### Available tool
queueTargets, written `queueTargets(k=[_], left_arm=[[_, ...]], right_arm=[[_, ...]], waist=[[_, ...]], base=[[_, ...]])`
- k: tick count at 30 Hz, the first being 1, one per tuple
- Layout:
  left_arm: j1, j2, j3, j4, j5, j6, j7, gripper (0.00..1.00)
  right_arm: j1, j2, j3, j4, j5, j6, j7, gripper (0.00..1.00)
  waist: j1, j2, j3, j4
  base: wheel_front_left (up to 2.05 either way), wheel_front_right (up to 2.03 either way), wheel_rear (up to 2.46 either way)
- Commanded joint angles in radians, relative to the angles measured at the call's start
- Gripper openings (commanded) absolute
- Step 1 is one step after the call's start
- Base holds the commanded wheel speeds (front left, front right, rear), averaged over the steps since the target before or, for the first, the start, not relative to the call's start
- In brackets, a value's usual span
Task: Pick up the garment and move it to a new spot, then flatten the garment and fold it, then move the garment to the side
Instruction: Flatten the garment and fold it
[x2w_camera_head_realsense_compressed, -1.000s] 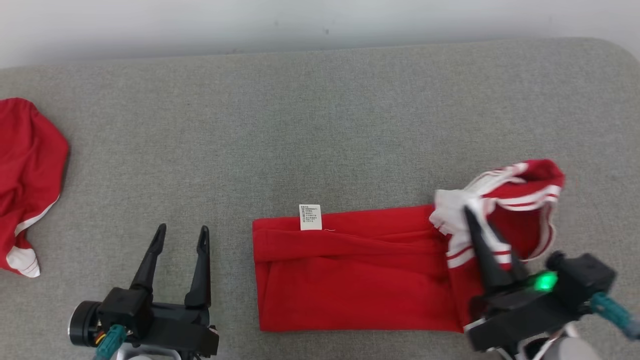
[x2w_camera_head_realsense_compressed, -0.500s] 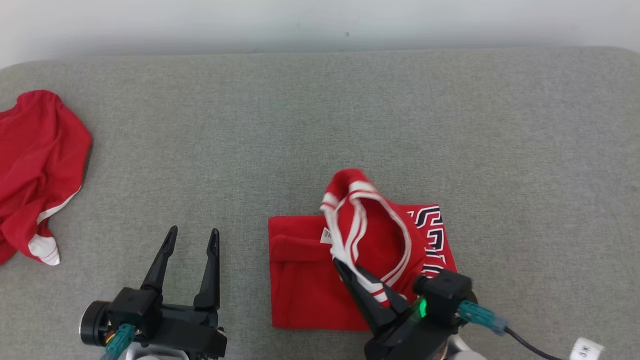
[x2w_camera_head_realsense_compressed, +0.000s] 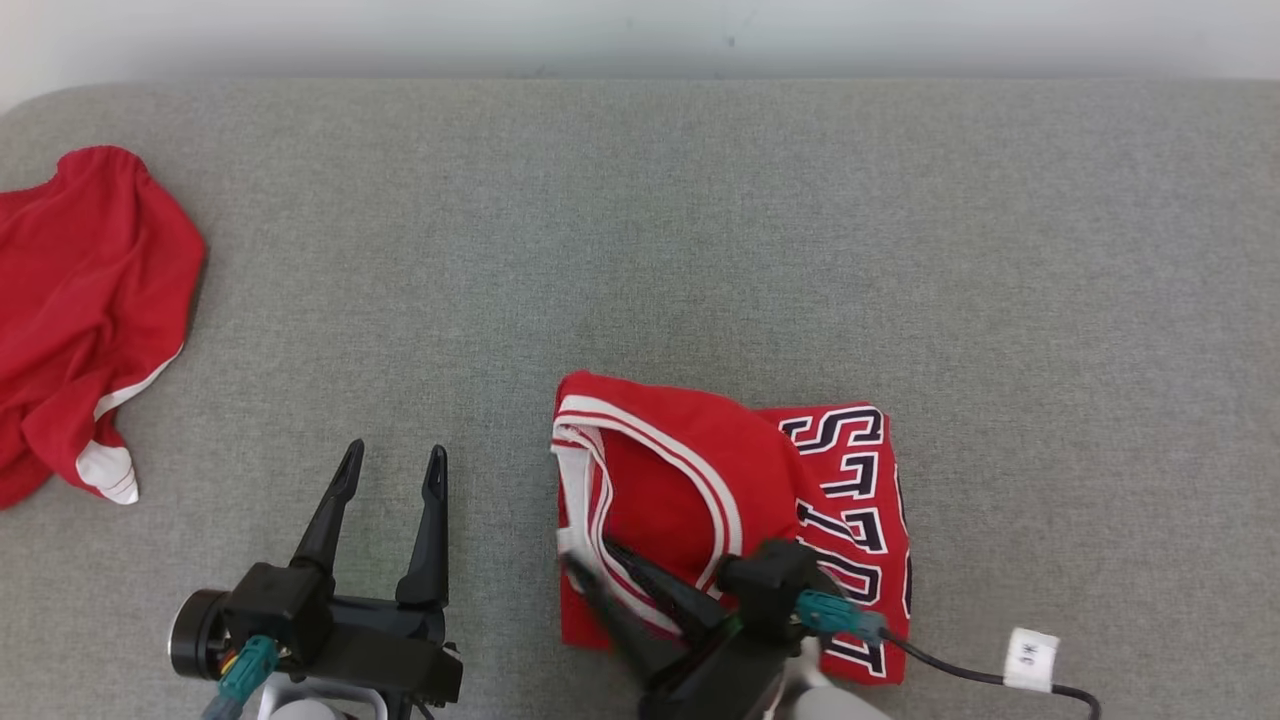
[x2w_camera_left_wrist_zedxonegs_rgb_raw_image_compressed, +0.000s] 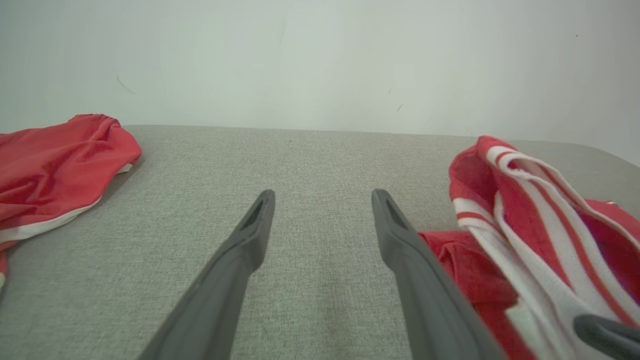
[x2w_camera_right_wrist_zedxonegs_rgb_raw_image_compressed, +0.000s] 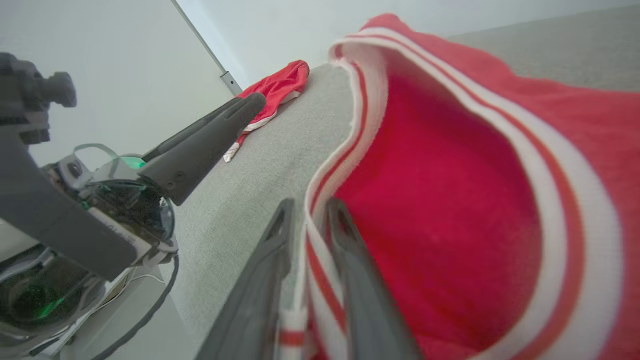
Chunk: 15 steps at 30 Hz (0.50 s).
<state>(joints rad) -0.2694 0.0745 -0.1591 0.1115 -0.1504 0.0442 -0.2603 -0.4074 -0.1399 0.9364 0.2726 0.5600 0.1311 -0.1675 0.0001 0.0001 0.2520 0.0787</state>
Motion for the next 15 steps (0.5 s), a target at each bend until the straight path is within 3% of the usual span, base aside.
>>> queueTargets(k=[1, 8, 15], left_arm=[[-0.009, -0.001, 0.002, 0.002, 0.000, -0.004, -0.003, 1.00], [-0.007, -0.004, 0.010, 0.002, -0.001, -0.001, -0.003, 1.00], [0.009, 0.000, 0.029, -0.002, 0.003, -0.001, -0.003, 1.00]], right_arm=[[-0.018, 0.017, 0.026, 0.006, 0.030, -0.001, -0.013, 1.00], [-0.073, 0.006, 0.094, -0.076, 0.083, -0.001, -0.070, 1.00], [-0.071, -0.075, 0.034, -0.277, 0.089, -0.001, -0.096, 1.00]], waist=[[-0.0001, -0.0001, 0.005, 0.004], [-0.0001, -0.0001, 0.009, 0.002], [-0.0001, -0.0001, -0.001, -0.017]], base=[[0.00, 0.00, 0.00], [0.00, 0.00, 0.00], [0.00, 0.00, 0.00]])
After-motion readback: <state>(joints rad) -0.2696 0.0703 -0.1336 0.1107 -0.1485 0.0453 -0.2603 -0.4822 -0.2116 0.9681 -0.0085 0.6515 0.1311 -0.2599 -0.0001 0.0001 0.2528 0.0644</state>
